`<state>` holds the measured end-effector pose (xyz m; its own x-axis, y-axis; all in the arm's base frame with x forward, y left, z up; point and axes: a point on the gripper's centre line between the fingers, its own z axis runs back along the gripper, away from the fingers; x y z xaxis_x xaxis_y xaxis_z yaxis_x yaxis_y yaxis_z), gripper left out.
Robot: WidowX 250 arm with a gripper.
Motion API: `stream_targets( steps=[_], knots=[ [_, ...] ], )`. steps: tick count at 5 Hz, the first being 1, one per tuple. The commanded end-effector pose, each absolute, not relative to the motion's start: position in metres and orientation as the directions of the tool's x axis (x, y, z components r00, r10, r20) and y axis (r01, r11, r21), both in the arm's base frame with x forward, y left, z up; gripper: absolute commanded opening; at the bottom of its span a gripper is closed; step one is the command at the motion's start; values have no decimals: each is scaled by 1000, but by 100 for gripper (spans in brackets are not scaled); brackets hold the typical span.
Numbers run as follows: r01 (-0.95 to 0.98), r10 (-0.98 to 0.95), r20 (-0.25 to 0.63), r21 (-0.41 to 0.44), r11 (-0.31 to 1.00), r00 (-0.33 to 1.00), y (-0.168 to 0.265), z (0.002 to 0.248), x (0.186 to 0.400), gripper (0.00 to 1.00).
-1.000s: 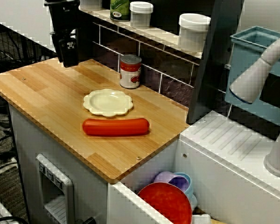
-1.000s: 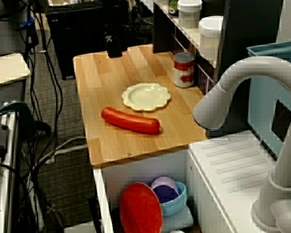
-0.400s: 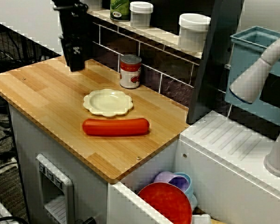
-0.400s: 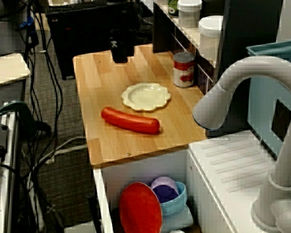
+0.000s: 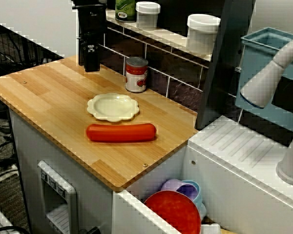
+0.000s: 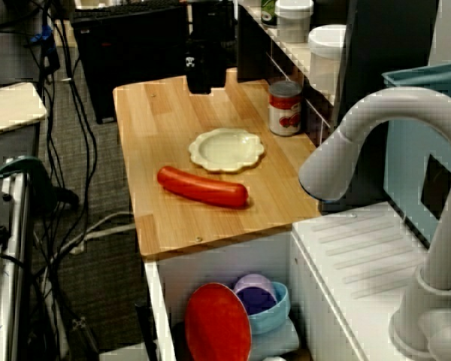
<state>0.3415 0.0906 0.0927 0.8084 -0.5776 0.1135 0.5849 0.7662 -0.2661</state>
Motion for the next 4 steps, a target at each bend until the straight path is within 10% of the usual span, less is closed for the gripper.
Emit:
stream_targets(
  steps=[1,4],
  knots=[
    [725,-726,39,-110,680,686,77,99,334,100],
    [676,-676,-31,69,734,736,70,100,328,100]
  ],
)
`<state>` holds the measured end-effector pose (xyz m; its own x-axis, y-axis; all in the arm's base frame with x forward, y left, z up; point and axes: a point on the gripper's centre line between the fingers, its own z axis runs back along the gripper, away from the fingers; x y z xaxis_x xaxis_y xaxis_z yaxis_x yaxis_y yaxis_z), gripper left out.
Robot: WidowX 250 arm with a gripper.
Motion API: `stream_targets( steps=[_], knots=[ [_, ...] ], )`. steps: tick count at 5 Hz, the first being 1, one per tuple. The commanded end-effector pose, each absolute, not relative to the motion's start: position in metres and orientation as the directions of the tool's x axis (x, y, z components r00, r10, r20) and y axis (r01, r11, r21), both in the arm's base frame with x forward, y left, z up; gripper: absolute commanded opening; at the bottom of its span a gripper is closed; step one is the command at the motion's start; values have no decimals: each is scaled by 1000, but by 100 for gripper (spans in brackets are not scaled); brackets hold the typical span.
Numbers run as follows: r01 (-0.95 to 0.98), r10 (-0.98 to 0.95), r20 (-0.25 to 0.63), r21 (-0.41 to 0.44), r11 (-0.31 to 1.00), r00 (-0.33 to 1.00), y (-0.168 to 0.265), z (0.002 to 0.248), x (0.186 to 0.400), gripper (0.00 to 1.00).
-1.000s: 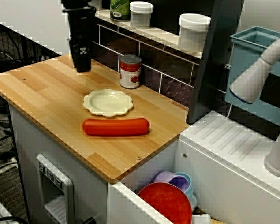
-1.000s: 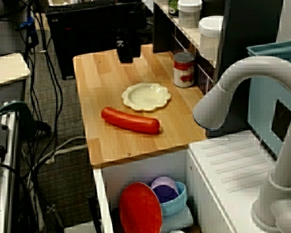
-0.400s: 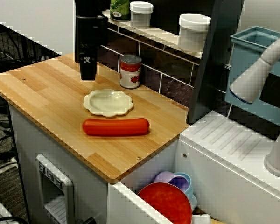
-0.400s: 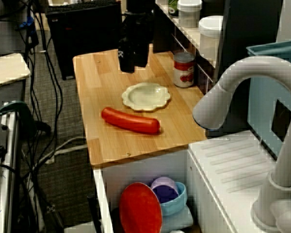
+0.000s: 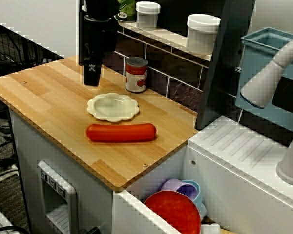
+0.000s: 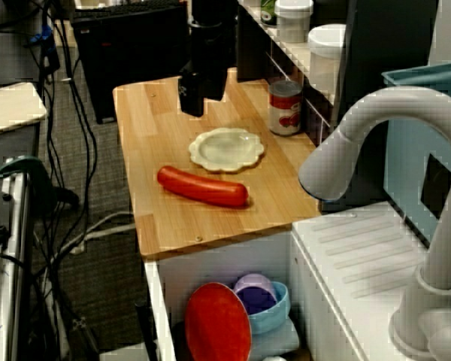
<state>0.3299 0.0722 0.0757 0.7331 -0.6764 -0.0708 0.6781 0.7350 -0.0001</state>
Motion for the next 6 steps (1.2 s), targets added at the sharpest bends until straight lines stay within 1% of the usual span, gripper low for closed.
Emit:
stream_targets(
  steps=[1,3,4,5,6],
  knots=[
    [676,-676,-31,69,734,736,70,100,328,100],
    [676,-676,-31,69,734,736,70,100,328,100],
    [687,-686,-65,-13,727,724,80,99,344,100],
    [690,-689,-41,-9,724,723,78,111,338,100],
    [707,-707,-29,3,707,707,70,117,326,100]
  ],
)
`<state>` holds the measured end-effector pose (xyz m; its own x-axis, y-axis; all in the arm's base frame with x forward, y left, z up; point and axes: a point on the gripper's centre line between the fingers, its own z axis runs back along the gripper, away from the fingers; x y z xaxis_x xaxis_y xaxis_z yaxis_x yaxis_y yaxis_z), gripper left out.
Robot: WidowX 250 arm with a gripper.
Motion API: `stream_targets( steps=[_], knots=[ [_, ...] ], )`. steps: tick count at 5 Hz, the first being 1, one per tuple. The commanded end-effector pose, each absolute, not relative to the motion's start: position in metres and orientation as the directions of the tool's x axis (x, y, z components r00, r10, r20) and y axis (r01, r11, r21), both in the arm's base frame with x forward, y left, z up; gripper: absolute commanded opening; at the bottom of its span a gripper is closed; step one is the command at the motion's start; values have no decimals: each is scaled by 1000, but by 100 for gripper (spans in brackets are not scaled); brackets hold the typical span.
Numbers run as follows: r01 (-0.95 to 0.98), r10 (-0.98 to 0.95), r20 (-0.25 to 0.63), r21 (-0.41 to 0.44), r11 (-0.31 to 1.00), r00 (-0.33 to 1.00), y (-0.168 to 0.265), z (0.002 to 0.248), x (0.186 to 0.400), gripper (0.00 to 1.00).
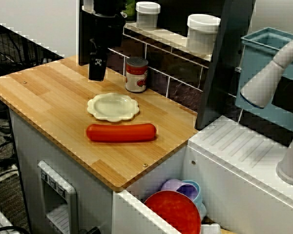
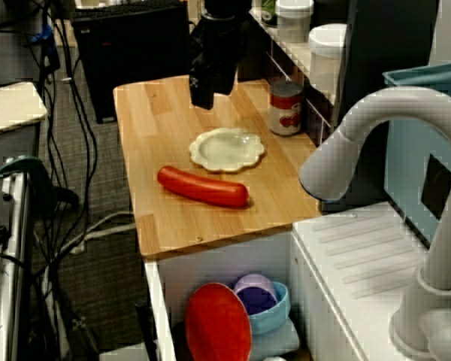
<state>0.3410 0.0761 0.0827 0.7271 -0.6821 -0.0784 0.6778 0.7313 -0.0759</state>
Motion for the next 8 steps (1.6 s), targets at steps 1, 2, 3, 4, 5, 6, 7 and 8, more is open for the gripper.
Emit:
stream_targets(
  steps=[1,2,3,4,5,6,7,8],
  knots=[
    [715,-716,-10,62,696,698,63,117,311,100],
    [682,-700,43,193,706,712,51,112,296,100],
    [629,-669,59,289,722,741,30,101,288,100],
    [561,-610,77,318,764,788,15,97,287,100],
    [566,-603,95,256,784,792,-5,102,283,100],
    [580,-614,102,237,779,783,-22,109,277,100],
    [594,-624,104,216,775,775,-29,111,273,100],
    [590,-616,115,196,783,779,-30,108,273,100]
  ],
)
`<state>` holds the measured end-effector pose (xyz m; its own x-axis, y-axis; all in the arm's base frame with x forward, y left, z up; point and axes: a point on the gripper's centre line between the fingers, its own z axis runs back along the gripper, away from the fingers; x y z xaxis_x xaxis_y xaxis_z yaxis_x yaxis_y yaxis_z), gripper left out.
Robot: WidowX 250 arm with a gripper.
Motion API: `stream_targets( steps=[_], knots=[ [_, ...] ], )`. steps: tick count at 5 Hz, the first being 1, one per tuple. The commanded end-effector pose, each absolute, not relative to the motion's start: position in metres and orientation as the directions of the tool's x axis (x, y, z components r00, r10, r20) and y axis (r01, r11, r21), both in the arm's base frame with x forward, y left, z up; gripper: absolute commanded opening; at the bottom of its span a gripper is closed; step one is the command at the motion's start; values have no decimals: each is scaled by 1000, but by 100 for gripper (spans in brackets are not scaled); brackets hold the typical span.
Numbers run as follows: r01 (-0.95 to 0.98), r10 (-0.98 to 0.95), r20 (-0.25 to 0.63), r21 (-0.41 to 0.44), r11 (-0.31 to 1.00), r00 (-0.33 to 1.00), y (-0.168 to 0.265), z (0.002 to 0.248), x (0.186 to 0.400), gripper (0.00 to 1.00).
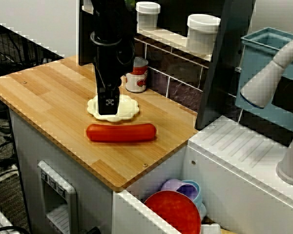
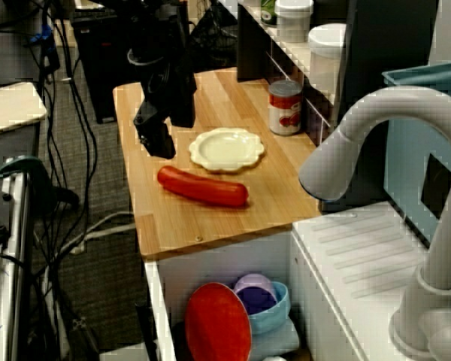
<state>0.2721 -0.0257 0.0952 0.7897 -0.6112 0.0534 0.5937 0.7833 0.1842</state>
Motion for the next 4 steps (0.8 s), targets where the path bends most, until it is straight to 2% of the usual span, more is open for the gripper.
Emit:
stream_targets(
  steps=[1,4],
  knots=[
    [585,-608,106,188,789,787,-30,95,276,100],
    [596,-612,73,163,786,787,-35,59,288,100]
  ],
)
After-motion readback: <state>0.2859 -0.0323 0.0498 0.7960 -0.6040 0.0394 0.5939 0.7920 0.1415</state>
